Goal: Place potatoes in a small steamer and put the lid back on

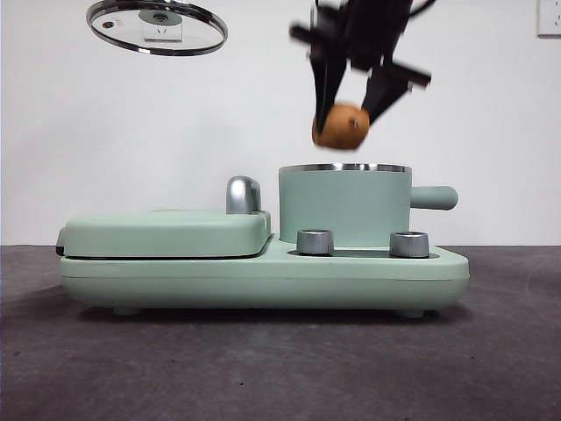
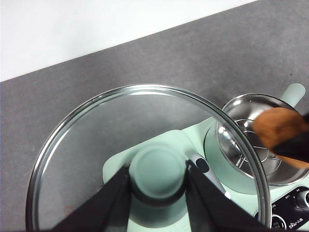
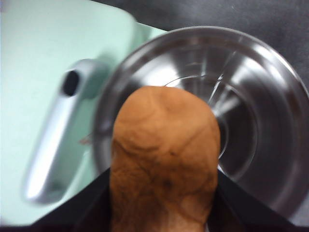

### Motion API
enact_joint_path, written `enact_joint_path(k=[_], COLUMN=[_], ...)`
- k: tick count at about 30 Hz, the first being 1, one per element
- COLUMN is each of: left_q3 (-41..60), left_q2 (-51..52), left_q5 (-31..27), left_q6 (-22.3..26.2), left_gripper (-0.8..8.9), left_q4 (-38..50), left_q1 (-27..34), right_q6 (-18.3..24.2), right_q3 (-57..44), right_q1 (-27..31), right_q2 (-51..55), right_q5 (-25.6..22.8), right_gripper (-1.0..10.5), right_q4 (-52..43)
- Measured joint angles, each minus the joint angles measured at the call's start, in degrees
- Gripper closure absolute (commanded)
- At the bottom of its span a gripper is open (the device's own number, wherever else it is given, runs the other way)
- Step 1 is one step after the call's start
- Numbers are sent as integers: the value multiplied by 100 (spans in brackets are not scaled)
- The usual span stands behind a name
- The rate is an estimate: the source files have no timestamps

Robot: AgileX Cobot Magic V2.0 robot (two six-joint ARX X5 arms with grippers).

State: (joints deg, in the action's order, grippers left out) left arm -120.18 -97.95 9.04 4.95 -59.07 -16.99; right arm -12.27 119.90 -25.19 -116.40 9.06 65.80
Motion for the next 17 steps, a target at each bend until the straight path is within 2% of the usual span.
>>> enact_joint_path(k=[8,11,15,17], left_q3=[0,0,0,0], left_q2=[0,0,0,0], left_q5=[0,0,0,0], left_q6=[0,0,0,0], left_gripper=[796,796,796,796], left_q4=[-2,-2,-2,-2], left_q1=[0,0,0,0], right_q6=[219,313,358,363], right_q3=[39,39,48,90], right_q1=[138,107,83,83], right_q2=[-645,-682,-682,-682], right_q5=[-2,-2,-4,-4], right_gripper=[807,693,483,443], right_q4=[92,131,66,83])
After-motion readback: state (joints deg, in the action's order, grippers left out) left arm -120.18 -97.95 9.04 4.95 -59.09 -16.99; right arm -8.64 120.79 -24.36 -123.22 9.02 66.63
